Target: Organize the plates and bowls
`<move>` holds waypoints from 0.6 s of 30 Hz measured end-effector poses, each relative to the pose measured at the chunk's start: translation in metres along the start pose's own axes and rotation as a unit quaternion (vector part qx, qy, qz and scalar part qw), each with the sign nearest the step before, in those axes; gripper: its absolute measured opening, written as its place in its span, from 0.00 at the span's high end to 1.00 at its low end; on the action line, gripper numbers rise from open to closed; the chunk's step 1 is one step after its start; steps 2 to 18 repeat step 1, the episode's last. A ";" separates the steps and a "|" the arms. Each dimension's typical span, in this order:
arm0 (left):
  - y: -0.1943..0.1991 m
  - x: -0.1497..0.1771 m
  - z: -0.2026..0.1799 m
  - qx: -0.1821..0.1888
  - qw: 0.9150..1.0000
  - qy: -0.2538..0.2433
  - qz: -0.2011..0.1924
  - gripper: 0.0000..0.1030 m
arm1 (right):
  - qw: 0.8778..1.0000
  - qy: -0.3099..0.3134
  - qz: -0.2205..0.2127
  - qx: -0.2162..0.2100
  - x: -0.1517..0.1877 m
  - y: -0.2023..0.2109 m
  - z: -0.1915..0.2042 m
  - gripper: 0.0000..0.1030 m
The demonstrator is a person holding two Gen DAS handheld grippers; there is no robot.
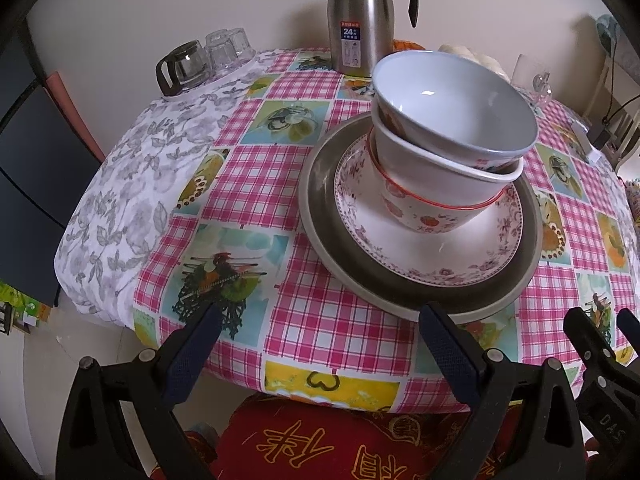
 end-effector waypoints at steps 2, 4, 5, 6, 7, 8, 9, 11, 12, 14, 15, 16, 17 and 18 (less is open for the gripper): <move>-0.001 -0.001 -0.001 0.002 1.000 -0.001 0.000 0.04 | 1.000 0.001 0.000 0.000 0.000 0.000 0.000 0.00; -0.001 -0.001 -0.001 0.002 1.000 -0.001 0.000 0.04 | 1.000 0.001 0.000 0.000 0.000 0.000 0.000 0.00; -0.001 -0.001 -0.001 0.002 1.000 -0.001 0.000 0.04 | 1.000 0.001 0.000 0.000 0.000 0.000 0.000 0.00; -0.001 -0.001 -0.001 0.002 1.000 -0.001 0.000 0.04 | 1.000 0.001 0.000 0.000 0.000 0.000 0.000 0.00; -0.001 -0.001 -0.001 0.002 1.000 -0.001 0.000 0.04 | 1.000 0.001 0.000 0.000 0.000 0.000 0.000 0.00; -0.001 -0.001 -0.001 0.002 1.000 -0.001 0.000 0.04 | 1.000 0.001 0.000 0.000 0.000 0.000 0.000 0.00; -0.001 -0.001 -0.001 0.002 1.000 -0.001 0.000 0.04 | 1.000 0.001 0.000 0.000 0.000 0.000 0.000 0.00; -0.001 -0.001 -0.001 0.002 1.000 -0.001 0.000 0.04 | 1.000 0.001 0.000 0.000 0.000 0.000 0.000 0.00; -0.001 -0.001 -0.001 0.002 1.000 -0.001 0.000 0.04 | 1.000 0.001 0.000 0.000 0.000 0.000 0.000 0.00; -0.001 -0.001 -0.001 0.002 1.000 -0.001 0.000 0.04 | 1.000 0.001 0.000 0.000 0.000 0.000 0.000 0.00; -0.001 -0.001 -0.001 0.002 1.000 -0.001 0.000 0.04 | 1.000 0.001 0.000 0.000 0.000 0.000 0.000 0.00; -0.001 -0.001 -0.001 0.002 1.000 -0.001 0.000 0.04 | 1.000 0.001 0.000 0.000 0.000 0.000 0.000 0.00; -0.001 -0.001 -0.001 0.002 1.000 -0.001 0.000 0.04 | 1.000 0.001 0.000 0.000 0.000 0.000 0.000 0.00; -0.001 -0.001 -0.001 0.002 1.000 -0.001 0.000 0.04 | 1.000 0.001 0.000 0.000 0.000 0.000 0.000 0.00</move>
Point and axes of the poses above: each gripper's, at about its wrist camera, not at the fingertips, and y roughly against the way its jaws point, z to its left, x to its underside, the point moved 2 cm from there along -y, roughly the way its jaws point, and after that the axes turned 14 degrees about -y, right-handed, at the moved point
